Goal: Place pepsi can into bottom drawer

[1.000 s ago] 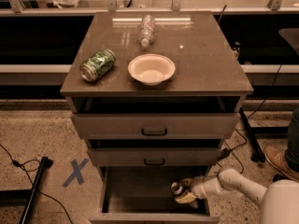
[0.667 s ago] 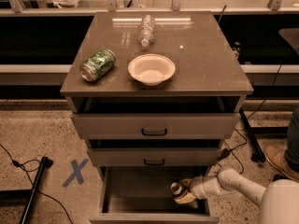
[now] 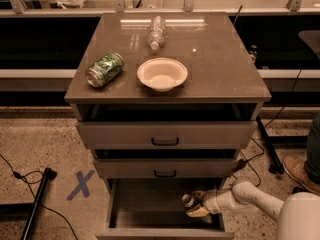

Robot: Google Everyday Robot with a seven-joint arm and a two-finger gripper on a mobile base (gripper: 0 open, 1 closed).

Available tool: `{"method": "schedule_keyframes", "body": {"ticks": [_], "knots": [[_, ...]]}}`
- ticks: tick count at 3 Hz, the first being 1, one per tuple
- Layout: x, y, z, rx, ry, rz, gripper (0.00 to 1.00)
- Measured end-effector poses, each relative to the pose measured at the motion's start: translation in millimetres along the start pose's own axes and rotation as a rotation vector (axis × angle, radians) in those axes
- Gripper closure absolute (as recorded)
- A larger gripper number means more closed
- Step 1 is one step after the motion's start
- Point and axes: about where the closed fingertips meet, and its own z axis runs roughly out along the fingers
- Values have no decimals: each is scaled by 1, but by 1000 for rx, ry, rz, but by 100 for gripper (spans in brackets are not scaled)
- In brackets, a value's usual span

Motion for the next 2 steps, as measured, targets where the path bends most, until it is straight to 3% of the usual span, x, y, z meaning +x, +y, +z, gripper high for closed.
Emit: {"method": "schedule_keyframes", "body": {"ticks": [1, 2], "knots": [[0, 1, 2, -3, -1, 0, 0], [0, 1, 2, -3, -1, 0, 0]]}}
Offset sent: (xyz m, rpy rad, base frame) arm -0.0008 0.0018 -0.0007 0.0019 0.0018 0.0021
